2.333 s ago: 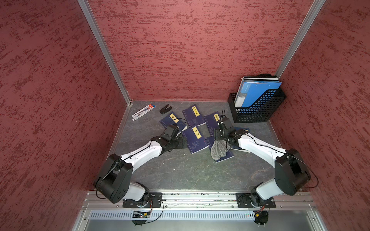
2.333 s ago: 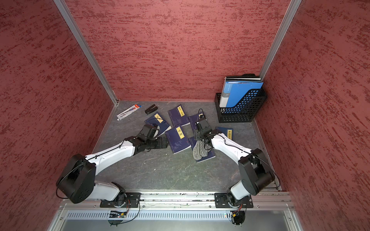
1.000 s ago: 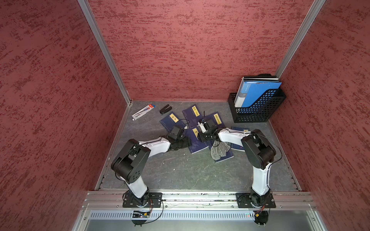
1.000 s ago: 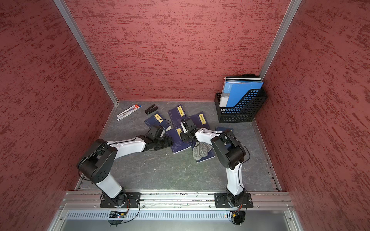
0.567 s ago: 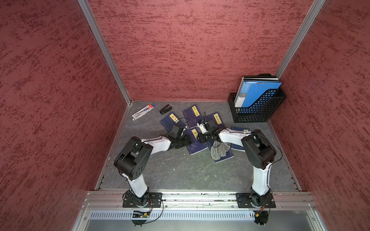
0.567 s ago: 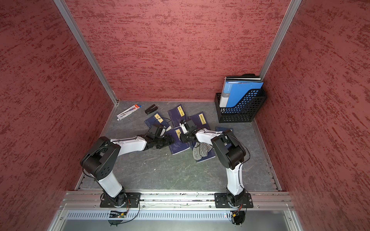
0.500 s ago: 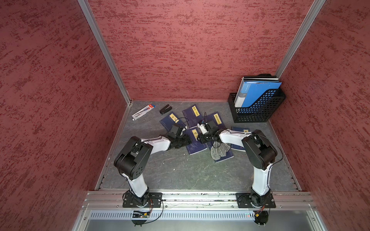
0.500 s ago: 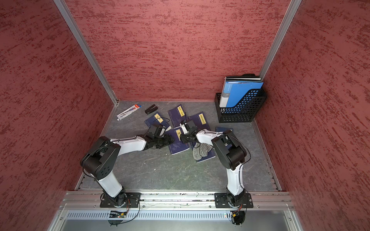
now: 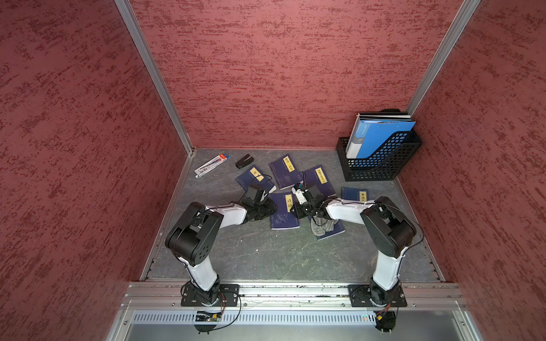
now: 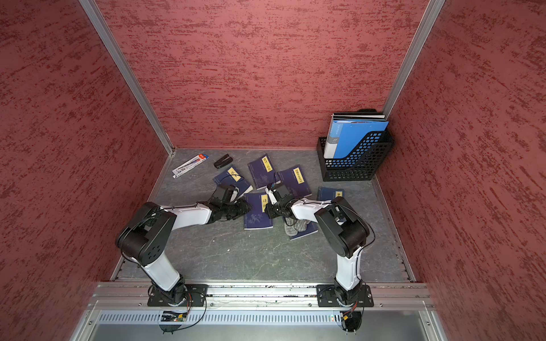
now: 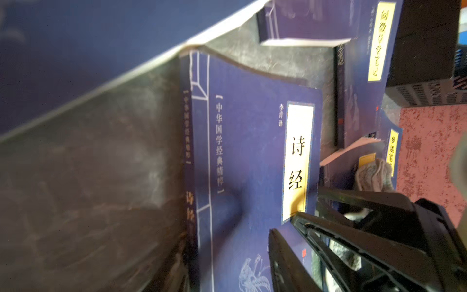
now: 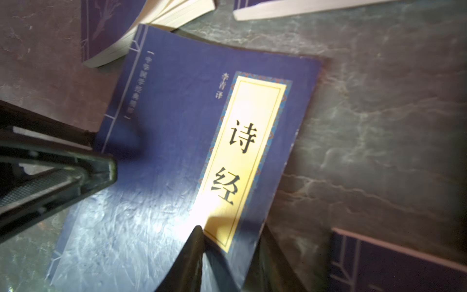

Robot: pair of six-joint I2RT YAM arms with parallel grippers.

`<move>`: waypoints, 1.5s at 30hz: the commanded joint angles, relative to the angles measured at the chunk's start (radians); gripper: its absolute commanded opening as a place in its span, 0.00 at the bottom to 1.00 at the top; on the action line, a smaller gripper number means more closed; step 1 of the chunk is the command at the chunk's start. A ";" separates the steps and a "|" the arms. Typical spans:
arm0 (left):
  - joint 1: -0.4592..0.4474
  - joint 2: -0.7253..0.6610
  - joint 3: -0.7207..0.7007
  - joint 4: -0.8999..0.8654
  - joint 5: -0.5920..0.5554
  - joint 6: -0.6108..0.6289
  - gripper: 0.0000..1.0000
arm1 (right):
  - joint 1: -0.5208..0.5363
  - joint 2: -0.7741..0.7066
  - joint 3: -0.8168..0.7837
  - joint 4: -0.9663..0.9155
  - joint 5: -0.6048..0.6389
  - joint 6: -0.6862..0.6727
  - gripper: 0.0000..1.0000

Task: Wipe the cover of the book
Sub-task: Pick up the book from the center of the board, then place the book at the center of the board.

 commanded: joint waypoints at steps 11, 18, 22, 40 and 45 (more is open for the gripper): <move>-0.005 -0.130 -0.024 -0.157 0.043 0.067 0.04 | 0.063 -0.012 -0.046 -0.018 -0.107 0.048 0.37; 0.077 -0.343 -0.014 -0.514 -0.068 0.199 0.00 | 0.063 -0.050 -0.031 -0.042 -0.086 0.021 0.46; 0.142 -0.471 0.031 -0.758 -0.157 0.257 0.00 | 0.063 -0.052 -0.011 -0.050 -0.080 0.003 0.50; 0.588 -0.317 0.241 -0.932 -0.051 0.465 0.00 | 0.063 -0.011 0.044 -0.049 -0.121 -0.049 0.56; 0.653 -0.204 0.330 -0.947 -0.078 0.519 0.00 | 0.062 -0.018 0.014 -0.024 -0.132 -0.049 0.57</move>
